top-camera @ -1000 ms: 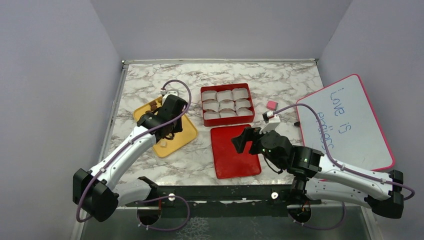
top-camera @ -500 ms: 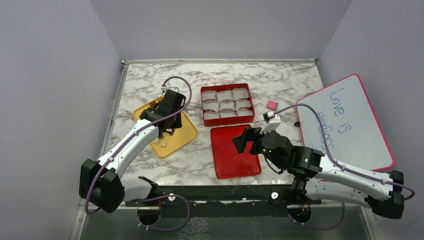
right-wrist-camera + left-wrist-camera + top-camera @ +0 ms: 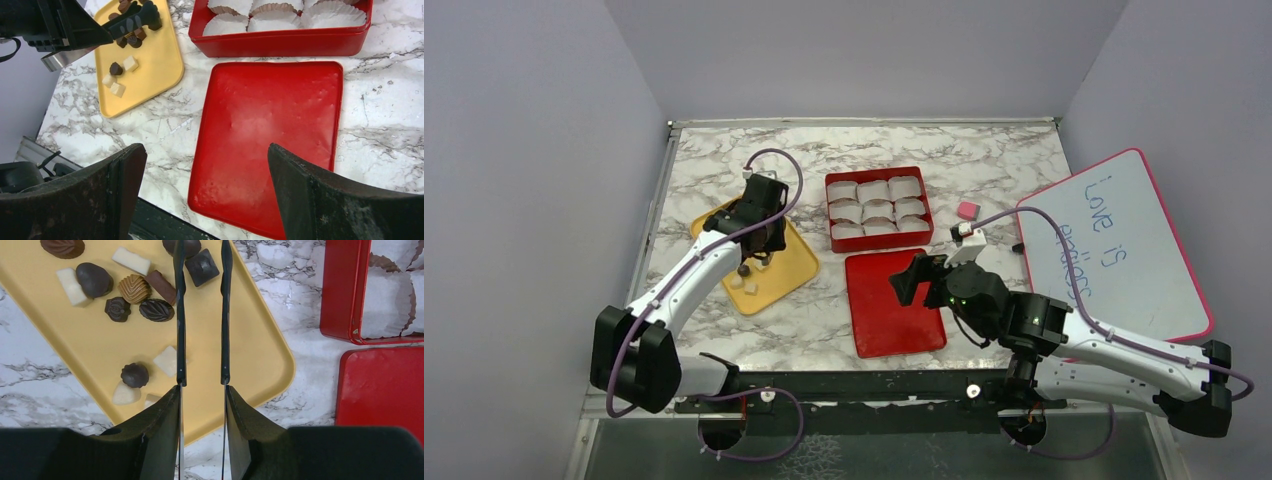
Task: Pack the chocolate
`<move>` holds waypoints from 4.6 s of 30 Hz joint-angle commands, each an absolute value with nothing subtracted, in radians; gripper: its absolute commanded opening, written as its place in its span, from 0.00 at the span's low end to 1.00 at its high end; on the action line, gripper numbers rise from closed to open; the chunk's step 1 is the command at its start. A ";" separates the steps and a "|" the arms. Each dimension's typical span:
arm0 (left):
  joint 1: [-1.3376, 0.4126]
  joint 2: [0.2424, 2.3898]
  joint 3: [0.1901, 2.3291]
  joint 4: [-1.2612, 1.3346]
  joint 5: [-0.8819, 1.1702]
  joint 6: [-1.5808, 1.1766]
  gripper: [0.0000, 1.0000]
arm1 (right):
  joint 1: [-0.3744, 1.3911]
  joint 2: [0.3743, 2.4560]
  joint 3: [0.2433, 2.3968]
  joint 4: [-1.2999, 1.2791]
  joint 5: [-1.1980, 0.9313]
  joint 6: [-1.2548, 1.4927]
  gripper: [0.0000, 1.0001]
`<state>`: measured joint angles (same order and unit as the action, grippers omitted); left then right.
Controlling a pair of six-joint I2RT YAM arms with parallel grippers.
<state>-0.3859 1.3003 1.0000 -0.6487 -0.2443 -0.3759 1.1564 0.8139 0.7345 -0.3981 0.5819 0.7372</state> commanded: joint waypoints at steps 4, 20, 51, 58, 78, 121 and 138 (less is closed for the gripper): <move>-0.374 1.312 0.984 -0.609 -0.176 -0.373 0.37 | 1.154 0.818 0.729 -0.387 0.620 0.724 0.97; -0.329 1.353 0.998 -0.618 -0.196 -0.354 0.40 | 1.154 0.800 0.710 -0.387 0.622 0.738 0.96; -0.334 1.337 1.266 -0.647 0.075 -0.267 0.19 | 1.154 0.767 0.711 -0.434 0.654 0.725 0.96; -0.376 1.468 1.391 -0.632 0.077 -0.275 0.19 | 1.154 0.753 0.711 -0.447 0.660 0.735 0.96; -0.500 1.791 1.617 -0.650 -0.068 -0.242 0.22 | 1.154 0.730 0.710 -0.477 0.679 0.759 0.96; -0.502 1.555 1.535 -0.684 -0.094 -0.254 0.35 | 1.154 0.694 0.737 -0.545 0.703 0.753 0.96; -0.383 1.451 1.337 -0.708 -0.236 -0.270 0.34 | 1.154 0.683 0.739 -0.561 0.685 0.760 0.95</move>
<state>-0.4076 1.4761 1.3609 -0.7059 -0.1741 -0.2657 1.1564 0.6968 0.7151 -0.5259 0.6647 0.7444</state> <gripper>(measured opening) 0.348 0.954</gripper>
